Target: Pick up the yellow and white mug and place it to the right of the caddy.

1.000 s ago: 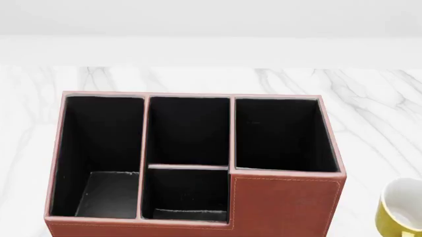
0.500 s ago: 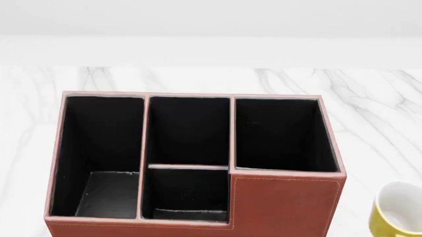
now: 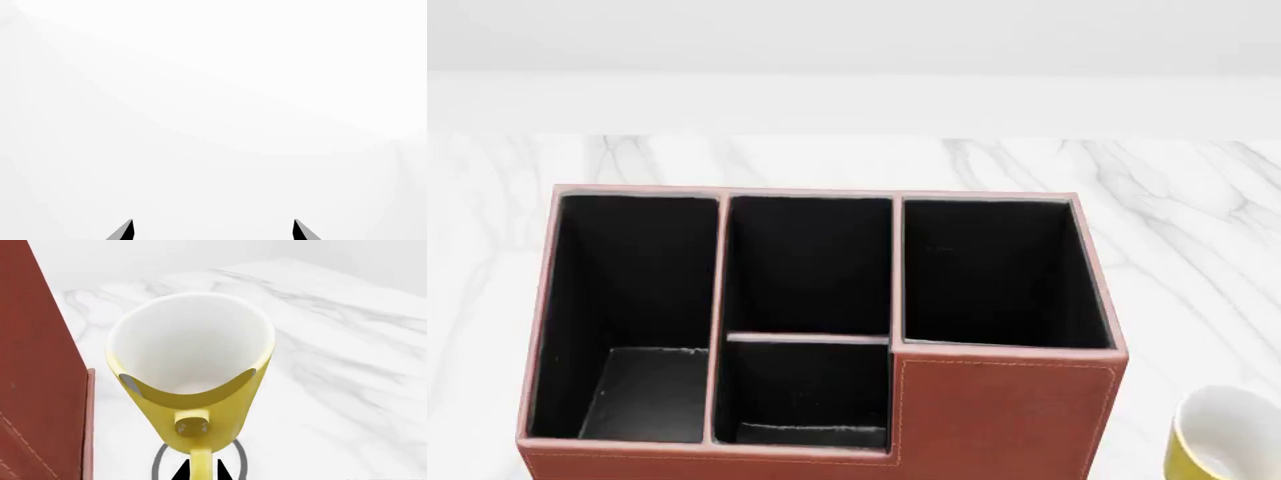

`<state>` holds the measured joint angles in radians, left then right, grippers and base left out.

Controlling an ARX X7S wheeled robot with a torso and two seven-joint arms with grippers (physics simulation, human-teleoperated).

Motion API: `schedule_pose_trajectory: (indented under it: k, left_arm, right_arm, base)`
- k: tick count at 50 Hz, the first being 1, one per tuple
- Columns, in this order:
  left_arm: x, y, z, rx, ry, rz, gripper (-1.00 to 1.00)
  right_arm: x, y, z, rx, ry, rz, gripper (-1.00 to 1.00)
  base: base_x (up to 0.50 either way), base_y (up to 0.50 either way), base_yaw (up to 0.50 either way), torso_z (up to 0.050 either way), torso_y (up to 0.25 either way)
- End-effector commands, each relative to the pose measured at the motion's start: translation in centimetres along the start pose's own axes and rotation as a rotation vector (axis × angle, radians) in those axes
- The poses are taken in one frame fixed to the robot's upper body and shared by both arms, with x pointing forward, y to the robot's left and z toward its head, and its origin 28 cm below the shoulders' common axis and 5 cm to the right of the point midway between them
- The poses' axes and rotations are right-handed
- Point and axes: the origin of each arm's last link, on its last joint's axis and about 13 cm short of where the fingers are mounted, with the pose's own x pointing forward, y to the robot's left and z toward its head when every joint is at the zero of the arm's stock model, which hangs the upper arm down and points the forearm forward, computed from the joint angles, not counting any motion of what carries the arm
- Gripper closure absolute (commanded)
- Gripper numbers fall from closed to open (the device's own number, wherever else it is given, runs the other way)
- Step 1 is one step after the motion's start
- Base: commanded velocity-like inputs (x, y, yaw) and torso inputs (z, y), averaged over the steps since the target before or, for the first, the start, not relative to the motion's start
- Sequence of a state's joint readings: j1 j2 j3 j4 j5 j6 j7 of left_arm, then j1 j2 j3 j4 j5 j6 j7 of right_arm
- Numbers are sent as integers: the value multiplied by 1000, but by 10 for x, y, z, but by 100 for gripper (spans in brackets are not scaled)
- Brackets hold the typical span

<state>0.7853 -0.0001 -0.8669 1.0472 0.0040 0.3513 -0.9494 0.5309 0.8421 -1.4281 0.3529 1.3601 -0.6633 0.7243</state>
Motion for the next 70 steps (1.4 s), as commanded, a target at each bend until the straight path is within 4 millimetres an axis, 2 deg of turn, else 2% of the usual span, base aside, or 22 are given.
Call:
schedule_pose_trajectory:
  k: [1, 70]
  left_arm:
    - [0, 0, 0, 0, 1, 0, -100]
    - [0, 0, 0, -4, 2, -3, -100]
  right_arm:
    - [5, 4, -3, -30, -20, 12, 100]
    - [9, 5, -19, -38, -1, 9, 100]
  base:
    - [0, 0, 0, 0, 0]
    - [0, 0, 0, 0, 1]
